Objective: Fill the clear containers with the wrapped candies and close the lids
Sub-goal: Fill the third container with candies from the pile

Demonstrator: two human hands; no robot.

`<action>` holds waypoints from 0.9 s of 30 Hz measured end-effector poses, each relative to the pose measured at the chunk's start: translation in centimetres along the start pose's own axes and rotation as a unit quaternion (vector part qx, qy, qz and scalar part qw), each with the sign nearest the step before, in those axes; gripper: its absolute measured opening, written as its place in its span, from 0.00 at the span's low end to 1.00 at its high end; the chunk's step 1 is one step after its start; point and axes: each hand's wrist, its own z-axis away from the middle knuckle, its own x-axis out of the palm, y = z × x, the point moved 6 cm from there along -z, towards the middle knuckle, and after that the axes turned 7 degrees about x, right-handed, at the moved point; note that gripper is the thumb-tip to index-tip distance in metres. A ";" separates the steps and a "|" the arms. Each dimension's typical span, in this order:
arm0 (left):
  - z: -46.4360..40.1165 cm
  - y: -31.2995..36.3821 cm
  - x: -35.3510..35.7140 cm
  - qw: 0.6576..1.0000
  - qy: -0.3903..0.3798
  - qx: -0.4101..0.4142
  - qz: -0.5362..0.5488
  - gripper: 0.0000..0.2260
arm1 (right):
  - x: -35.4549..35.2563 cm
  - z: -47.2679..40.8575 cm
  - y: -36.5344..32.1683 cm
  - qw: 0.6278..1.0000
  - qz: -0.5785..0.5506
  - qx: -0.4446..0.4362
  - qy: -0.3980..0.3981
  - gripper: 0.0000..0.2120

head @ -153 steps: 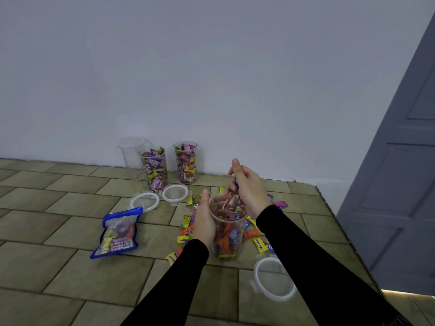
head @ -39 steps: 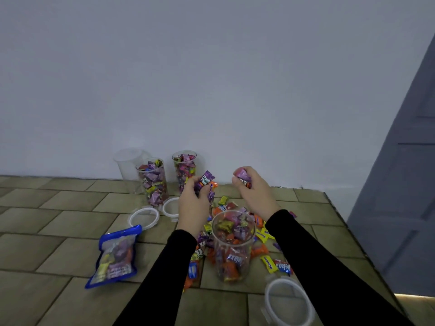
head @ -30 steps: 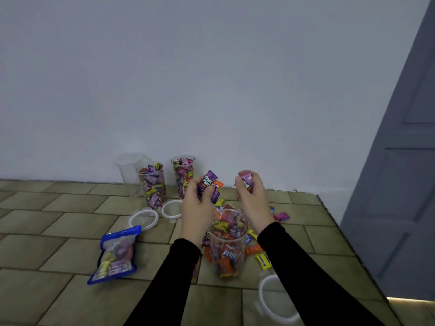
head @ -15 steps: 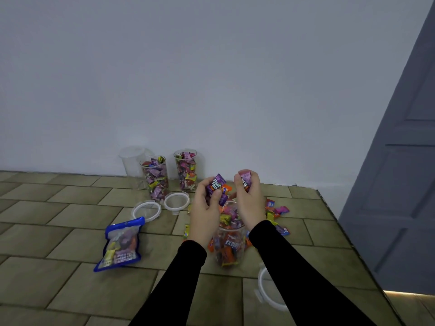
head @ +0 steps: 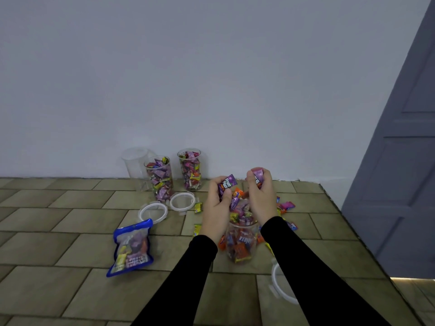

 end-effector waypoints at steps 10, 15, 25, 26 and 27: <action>0.1 0.3 -0.3 1.000 0.022 0.015 0.003 0.09 | 0.0 0.5 -0.5 1.000 0.016 -0.001 0.000 0.04; 0.3 -0.1 -0.1 0.999 0.040 0.010 0.035 0.09 | 0.3 0.3 -0.1 0.999 0.033 -0.010 -0.001 0.06; 0.8 -0.1 0.1 0.991 0.084 0.017 0.100 0.07 | 0.2 0.6 -0.1 0.998 0.038 -0.032 0.025 0.11; 0.9 -0.1 0.1 0.992 0.084 0.019 0.096 0.06 | 0.2 0.6 0.0 0.998 0.040 -0.031 0.027 0.10; 0.9 0.0 0.1 0.992 0.087 0.020 0.092 0.05 | 0.2 0.5 0.0 0.998 0.042 -0.029 0.027 0.10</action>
